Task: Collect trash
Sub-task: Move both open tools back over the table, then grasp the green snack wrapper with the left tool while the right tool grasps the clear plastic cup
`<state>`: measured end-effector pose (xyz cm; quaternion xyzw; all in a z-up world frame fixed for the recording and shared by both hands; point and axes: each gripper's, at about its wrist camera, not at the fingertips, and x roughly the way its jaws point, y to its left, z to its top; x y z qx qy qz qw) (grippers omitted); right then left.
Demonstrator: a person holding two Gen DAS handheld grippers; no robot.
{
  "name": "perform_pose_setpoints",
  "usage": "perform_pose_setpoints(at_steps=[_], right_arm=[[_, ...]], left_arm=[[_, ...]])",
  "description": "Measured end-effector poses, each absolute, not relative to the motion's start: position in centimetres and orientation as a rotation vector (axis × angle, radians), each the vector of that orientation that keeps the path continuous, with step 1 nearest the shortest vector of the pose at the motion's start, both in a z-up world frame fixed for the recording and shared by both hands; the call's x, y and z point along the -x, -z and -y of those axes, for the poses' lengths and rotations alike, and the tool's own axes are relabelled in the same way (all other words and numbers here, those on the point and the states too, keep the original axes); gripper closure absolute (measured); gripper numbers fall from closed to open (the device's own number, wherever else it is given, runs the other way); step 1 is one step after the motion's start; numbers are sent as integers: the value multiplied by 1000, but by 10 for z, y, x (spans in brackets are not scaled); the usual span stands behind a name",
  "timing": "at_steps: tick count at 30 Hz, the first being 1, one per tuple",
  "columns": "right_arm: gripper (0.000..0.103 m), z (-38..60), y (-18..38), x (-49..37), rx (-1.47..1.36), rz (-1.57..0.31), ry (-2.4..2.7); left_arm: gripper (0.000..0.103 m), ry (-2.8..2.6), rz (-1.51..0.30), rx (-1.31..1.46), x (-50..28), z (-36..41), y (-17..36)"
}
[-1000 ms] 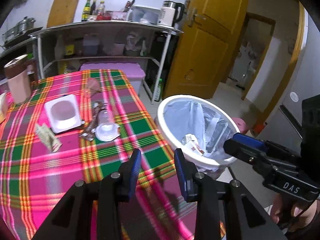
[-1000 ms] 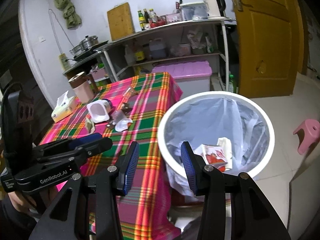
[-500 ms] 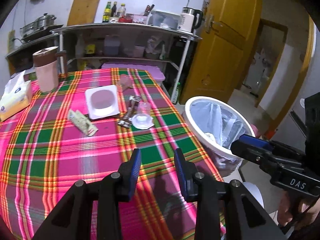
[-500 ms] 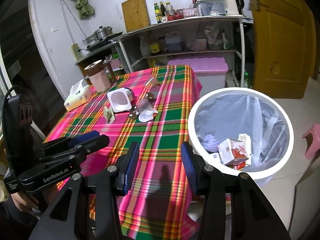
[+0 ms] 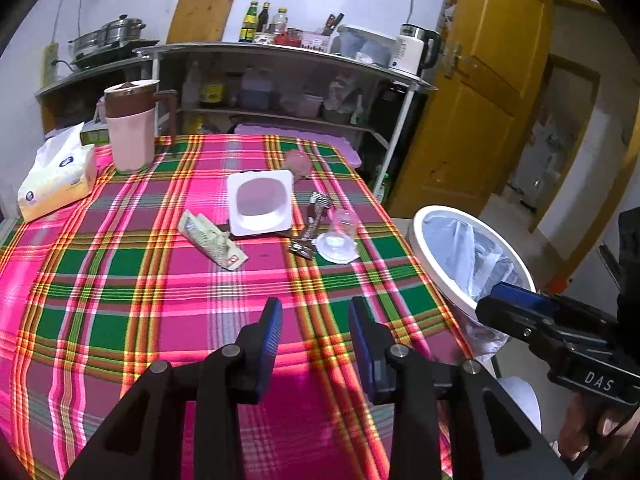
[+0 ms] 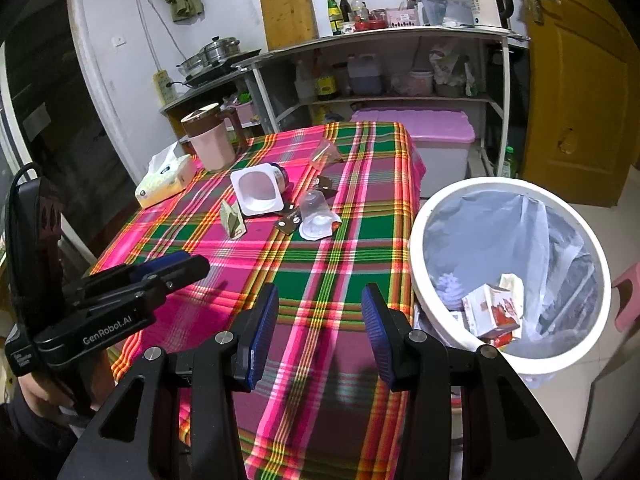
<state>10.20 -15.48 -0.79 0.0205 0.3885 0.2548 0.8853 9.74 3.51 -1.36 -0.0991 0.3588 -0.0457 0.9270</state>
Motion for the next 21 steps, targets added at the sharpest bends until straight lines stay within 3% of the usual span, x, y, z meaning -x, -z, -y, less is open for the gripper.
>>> perform_pose_setpoints(at_steps=[21], right_arm=[[59, 113, 23, -159, -12, -838, -559]], left_arm=[[69, -33, -791, 301, -152, -91, 36]])
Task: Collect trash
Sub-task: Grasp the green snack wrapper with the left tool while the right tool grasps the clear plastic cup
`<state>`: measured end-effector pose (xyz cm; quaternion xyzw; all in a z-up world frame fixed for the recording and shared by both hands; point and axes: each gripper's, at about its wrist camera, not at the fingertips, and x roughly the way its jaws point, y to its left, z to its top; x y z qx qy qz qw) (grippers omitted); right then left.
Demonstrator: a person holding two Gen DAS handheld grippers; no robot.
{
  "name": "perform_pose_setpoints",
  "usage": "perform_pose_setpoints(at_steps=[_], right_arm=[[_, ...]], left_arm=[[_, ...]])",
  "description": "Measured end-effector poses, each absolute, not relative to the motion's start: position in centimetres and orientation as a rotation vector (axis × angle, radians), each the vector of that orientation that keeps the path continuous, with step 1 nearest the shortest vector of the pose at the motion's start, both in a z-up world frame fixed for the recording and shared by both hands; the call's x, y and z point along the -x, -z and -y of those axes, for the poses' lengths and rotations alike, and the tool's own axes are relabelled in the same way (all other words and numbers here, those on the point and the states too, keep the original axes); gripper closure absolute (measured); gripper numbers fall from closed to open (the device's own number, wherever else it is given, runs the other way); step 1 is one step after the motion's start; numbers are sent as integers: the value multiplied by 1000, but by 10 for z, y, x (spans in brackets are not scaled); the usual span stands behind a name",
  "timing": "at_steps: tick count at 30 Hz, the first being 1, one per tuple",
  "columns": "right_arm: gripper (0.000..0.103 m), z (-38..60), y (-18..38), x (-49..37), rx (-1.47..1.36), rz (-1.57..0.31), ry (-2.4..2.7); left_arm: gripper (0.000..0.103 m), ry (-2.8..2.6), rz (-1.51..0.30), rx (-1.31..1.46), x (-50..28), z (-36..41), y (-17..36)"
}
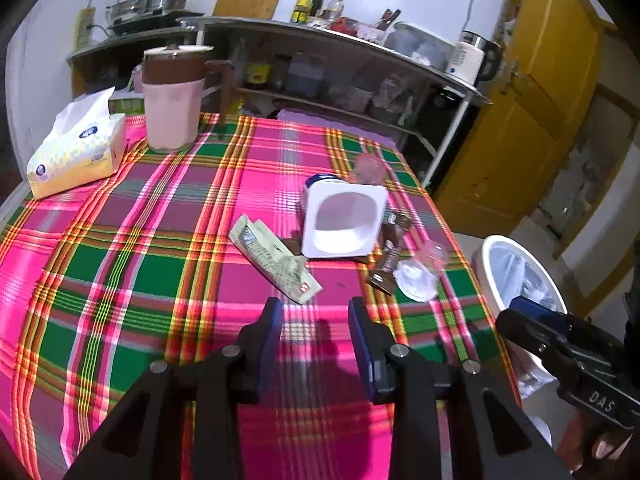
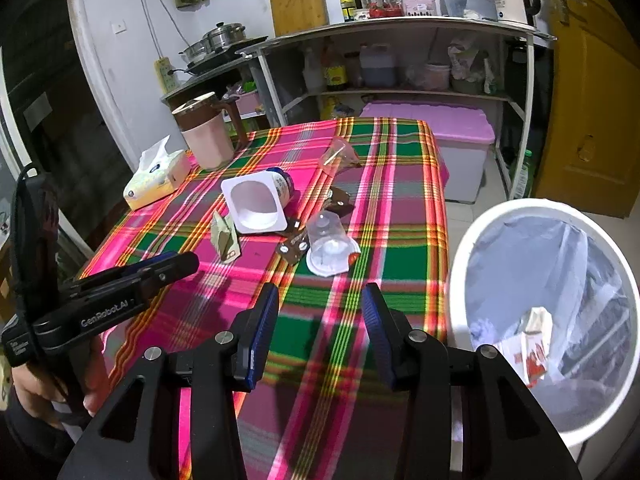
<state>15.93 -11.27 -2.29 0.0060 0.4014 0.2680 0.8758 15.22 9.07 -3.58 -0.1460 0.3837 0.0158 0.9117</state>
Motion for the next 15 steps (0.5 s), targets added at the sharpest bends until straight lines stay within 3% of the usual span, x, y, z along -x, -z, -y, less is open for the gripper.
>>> perform_pose_setpoints(at_steps=[15], right_arm=[[59, 85, 41, -201, 15, -873, -565]], left_arm=[[69, -121, -845, 339, -201, -110, 66]])
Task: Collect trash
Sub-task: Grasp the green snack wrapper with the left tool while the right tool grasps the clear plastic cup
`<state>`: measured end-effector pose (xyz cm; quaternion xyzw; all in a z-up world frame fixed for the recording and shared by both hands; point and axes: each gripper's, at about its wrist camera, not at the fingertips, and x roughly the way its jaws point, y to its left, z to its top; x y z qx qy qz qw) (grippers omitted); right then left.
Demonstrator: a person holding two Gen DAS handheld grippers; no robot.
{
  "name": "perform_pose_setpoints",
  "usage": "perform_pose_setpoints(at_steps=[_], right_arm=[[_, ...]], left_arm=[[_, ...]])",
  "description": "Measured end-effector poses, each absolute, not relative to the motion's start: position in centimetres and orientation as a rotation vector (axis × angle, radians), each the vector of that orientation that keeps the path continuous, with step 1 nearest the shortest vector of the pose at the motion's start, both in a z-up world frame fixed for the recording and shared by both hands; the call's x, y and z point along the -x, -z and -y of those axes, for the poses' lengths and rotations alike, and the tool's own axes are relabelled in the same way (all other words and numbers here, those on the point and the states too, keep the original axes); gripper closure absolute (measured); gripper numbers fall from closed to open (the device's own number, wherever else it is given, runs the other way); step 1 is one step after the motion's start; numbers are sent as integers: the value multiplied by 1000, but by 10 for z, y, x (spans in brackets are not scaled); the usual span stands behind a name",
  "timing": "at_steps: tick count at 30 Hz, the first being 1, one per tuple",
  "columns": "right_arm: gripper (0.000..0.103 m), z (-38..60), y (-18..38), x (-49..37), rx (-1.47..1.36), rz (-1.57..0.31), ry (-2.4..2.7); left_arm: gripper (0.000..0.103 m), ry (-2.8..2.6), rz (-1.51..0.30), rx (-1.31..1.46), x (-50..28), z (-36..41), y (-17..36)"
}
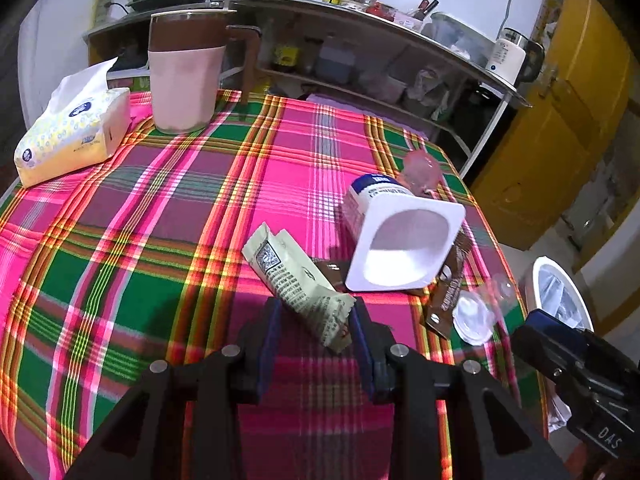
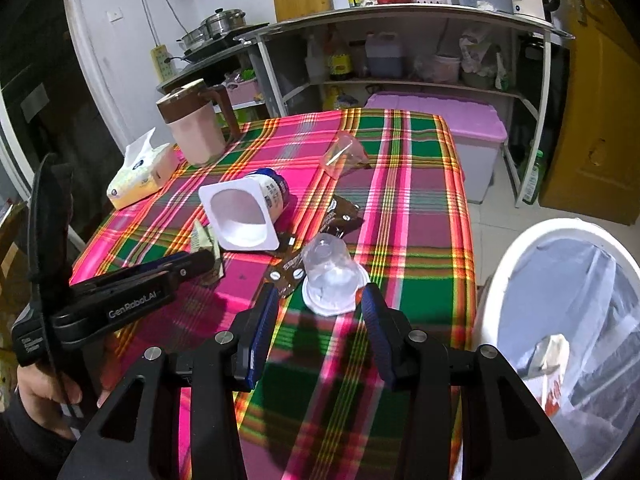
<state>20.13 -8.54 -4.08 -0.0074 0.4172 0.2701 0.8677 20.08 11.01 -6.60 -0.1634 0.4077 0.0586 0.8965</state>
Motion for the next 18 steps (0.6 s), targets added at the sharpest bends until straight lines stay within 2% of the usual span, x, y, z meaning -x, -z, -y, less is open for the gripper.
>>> perform_pose_setpoints(at_steps=[9, 12, 14, 16, 18], right_arm=[[59, 73, 49, -223, 26, -883, -559], [59, 68, 53, -229, 31, -889, -563], [69, 67, 54, -230, 36, -883, -565], [70, 67, 55, -230, 36, -879, -566], [70, 67, 55, -230, 30, -874, -567]], left_arm=[[69, -134, -832, 346, -203, -116, 67], [77, -140, -828, 353, -202, -120, 68], [84, -140, -825, 360, -202, -122, 68], [92, -143, -828, 357, -202, -123, 68], [93, -139, -825, 350, -200, -123, 67]])
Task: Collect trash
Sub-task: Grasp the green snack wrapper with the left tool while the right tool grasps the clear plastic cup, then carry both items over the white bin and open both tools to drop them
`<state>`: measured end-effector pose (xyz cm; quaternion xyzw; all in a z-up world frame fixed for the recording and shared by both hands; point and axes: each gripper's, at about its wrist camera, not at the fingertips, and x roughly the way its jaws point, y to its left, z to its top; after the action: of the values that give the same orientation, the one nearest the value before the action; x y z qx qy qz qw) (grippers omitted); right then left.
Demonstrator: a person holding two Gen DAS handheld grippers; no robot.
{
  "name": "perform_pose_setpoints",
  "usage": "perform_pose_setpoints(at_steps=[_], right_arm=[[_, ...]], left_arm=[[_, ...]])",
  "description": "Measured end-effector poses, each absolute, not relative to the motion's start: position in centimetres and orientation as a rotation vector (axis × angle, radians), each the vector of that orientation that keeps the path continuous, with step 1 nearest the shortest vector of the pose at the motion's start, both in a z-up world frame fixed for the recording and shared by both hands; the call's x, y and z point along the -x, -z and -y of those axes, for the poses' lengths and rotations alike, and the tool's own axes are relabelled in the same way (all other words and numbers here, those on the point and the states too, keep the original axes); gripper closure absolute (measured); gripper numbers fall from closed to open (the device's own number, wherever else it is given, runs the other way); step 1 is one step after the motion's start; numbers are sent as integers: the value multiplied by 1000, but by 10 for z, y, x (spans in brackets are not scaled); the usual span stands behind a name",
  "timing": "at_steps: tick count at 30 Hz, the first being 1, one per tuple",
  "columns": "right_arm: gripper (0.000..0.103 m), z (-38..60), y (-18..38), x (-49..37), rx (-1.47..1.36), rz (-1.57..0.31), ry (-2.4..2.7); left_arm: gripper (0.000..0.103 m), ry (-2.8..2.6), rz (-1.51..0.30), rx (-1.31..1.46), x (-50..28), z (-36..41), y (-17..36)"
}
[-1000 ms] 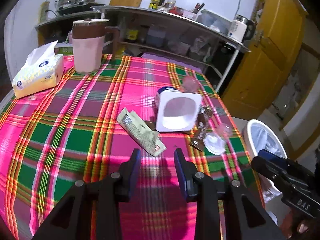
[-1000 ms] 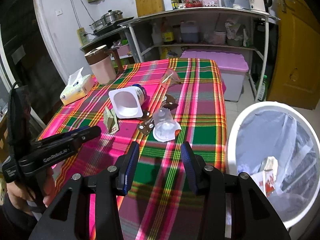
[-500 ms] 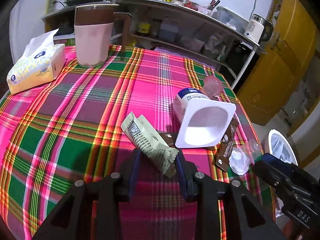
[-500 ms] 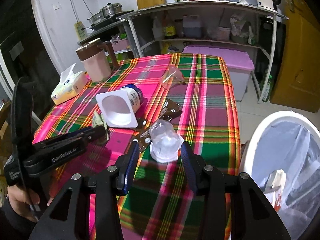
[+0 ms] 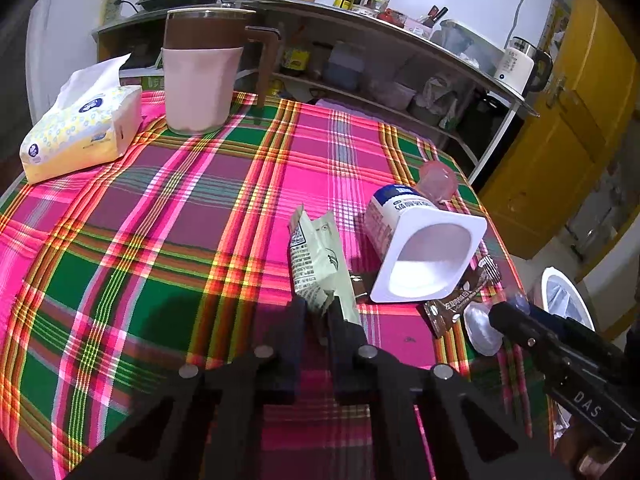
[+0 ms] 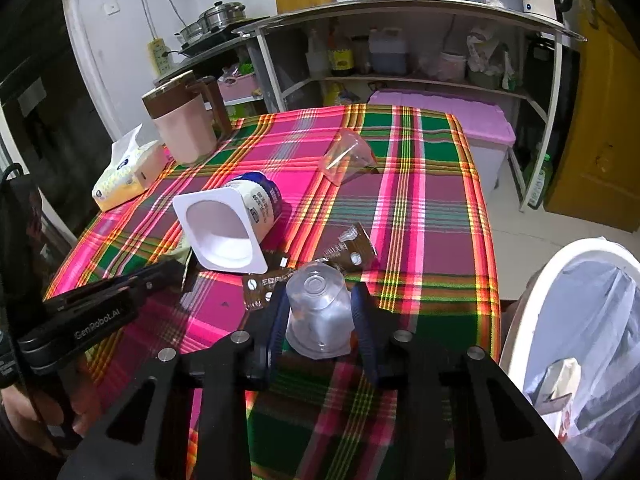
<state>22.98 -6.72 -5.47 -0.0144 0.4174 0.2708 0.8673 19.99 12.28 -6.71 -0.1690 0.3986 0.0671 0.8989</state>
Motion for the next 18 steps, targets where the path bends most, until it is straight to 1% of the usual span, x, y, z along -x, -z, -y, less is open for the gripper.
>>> perform_pose_setpoints(at_steps=[5, 18], right_arm=[[71, 71, 51, -226, 18, -859, -570], [71, 93, 31, -194, -8, -815, -572]], left_arm=[[95, -119, -812, 328, -194, -117, 63], [95, -66, -779, 295, -153, -94, 41]])
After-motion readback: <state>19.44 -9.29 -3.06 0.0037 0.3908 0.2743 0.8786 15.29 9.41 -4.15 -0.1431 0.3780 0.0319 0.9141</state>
